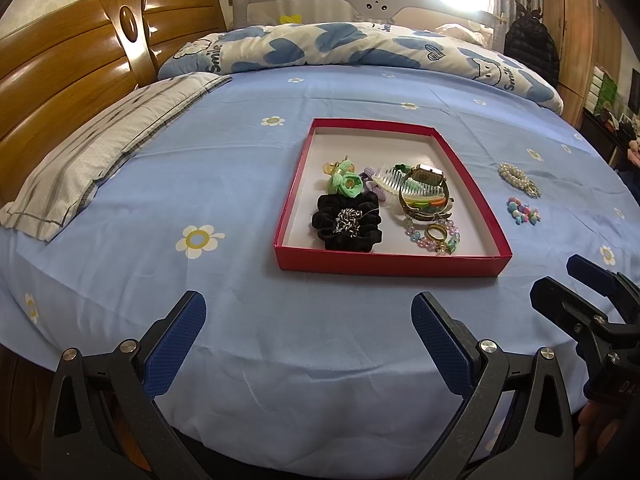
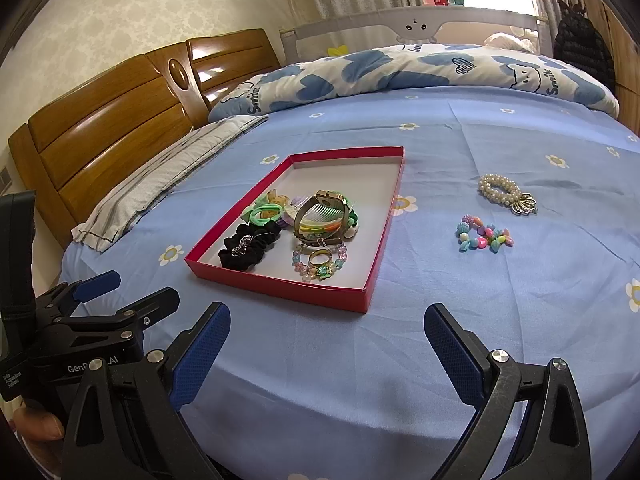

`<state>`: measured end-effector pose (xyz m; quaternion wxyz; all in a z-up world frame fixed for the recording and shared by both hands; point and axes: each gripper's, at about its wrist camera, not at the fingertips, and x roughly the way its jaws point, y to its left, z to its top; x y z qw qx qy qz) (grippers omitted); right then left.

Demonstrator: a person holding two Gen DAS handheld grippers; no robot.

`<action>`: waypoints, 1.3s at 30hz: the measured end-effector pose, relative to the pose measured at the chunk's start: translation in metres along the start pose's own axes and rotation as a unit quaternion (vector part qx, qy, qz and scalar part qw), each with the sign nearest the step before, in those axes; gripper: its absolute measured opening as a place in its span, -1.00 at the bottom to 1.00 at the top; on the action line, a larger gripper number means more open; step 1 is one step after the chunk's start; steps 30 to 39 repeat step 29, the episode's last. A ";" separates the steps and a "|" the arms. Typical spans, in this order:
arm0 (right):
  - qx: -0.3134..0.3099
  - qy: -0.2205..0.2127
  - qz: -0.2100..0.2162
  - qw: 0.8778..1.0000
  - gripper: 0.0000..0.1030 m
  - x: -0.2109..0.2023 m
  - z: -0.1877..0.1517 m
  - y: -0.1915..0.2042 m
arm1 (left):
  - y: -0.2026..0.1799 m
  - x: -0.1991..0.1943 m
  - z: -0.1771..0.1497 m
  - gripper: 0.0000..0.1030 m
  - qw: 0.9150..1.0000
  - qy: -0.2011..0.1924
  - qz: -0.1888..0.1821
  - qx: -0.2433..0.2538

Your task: Organize jewelry

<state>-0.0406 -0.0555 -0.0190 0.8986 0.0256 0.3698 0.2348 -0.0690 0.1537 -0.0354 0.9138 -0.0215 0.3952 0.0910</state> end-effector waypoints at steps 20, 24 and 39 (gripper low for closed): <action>0.004 0.003 0.000 1.000 0.92 0.004 0.001 -0.003 | -0.005 0.006 0.002 1.00 1.000 0.007 -0.003 0.007; 0.006 0.005 -0.001 1.000 0.92 0.006 0.003 -0.006 | -0.007 0.008 0.003 1.00 1.000 0.010 -0.005 0.007; 0.012 0.011 0.001 1.000 0.92 0.010 0.003 -0.010 | -0.013 0.013 0.003 1.00 1.000 0.016 -0.013 0.012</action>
